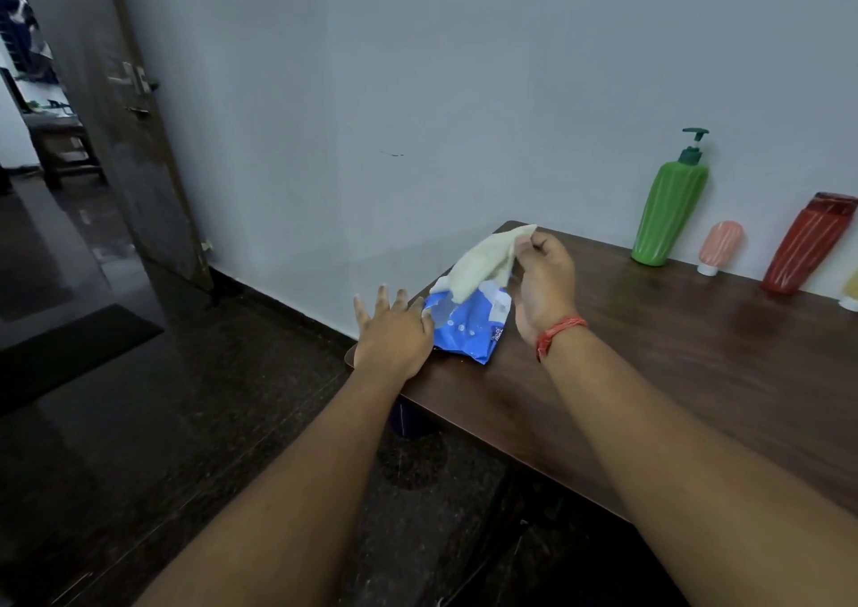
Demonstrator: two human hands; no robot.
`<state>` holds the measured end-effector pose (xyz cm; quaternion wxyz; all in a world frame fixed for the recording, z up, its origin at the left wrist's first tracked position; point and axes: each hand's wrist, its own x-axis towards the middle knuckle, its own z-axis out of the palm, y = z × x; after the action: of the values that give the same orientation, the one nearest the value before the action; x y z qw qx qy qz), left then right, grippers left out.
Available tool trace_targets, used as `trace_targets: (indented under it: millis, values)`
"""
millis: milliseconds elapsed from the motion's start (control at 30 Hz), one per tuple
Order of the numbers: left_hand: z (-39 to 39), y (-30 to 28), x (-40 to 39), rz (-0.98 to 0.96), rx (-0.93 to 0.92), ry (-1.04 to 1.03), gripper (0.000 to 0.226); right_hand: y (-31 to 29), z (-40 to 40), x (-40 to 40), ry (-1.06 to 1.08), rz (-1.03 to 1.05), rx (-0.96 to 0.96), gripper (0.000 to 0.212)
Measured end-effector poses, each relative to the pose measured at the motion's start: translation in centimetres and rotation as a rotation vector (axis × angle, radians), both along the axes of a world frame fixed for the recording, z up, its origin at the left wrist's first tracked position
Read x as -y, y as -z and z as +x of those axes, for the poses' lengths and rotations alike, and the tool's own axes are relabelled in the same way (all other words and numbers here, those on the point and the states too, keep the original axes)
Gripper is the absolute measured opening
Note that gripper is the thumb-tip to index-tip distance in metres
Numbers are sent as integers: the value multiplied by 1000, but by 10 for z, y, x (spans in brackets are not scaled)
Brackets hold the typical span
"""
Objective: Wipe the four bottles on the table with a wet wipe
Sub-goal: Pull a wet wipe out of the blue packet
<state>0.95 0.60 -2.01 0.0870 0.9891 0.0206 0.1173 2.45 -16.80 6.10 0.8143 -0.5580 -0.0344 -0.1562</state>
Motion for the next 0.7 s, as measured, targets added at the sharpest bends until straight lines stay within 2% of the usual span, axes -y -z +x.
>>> trace_targets:
  millis: [167, 300, 433, 700]
  values:
    - [-7, -3, 7, -4, -2, -28, 62, -13, -11, 23, 24, 120, -53, 14]
    - [-17, -7, 13, -12, 15, -47, 70, -12, -22, 47, 71, 99, -92, 13]
    - [-31, -6, 25, -17, 122, -56, 74, -9, -36, 75, 87, 102, -108, 16]
    - [-49, -8, 95, 92, 317, 263, 77, -2, -63, 133, 113, 121, -111, 17]
